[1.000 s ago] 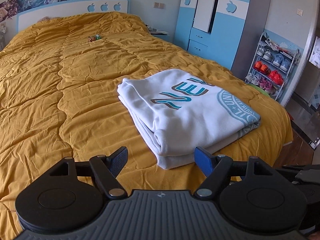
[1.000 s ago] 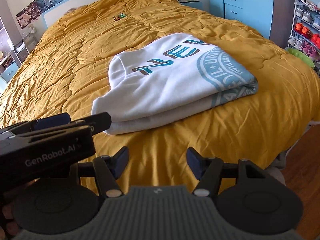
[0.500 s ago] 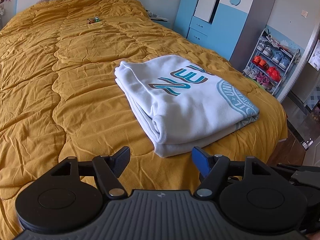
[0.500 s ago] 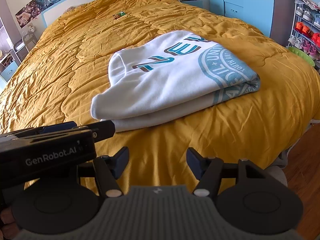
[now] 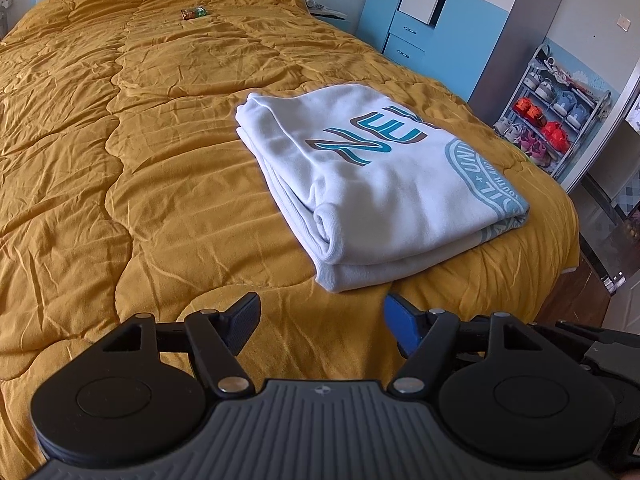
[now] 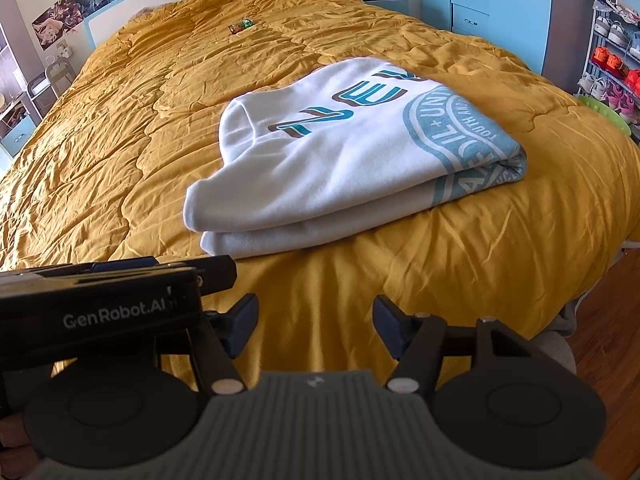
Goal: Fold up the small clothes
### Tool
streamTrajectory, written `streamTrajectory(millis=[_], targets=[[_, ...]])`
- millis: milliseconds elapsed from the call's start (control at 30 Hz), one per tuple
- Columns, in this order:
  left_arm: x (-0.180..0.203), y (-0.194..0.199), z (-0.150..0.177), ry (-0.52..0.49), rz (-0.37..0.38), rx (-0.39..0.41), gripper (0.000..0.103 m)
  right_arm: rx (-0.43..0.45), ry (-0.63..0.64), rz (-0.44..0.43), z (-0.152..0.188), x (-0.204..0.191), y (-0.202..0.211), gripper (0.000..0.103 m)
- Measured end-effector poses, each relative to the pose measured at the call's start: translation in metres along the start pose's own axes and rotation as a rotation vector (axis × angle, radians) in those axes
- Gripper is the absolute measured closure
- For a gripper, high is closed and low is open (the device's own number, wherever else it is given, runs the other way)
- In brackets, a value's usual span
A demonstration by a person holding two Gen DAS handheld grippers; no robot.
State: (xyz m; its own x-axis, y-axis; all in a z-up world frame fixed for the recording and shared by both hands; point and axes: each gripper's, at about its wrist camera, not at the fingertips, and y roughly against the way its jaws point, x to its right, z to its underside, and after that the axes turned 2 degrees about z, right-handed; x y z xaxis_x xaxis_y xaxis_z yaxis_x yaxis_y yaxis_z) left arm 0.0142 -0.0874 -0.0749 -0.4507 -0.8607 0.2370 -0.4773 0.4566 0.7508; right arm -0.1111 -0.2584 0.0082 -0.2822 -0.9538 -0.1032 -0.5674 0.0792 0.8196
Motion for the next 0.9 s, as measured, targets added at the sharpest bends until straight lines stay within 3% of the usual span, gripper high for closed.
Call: streamTrajectory(millis=[900], targets=[[-0.0011,-0.0034,0.002,-0.023,-0.034,-0.031,0.022,-0.015,0.026,-0.005,0.0034,-0.0061,-0.0078,0.043]])
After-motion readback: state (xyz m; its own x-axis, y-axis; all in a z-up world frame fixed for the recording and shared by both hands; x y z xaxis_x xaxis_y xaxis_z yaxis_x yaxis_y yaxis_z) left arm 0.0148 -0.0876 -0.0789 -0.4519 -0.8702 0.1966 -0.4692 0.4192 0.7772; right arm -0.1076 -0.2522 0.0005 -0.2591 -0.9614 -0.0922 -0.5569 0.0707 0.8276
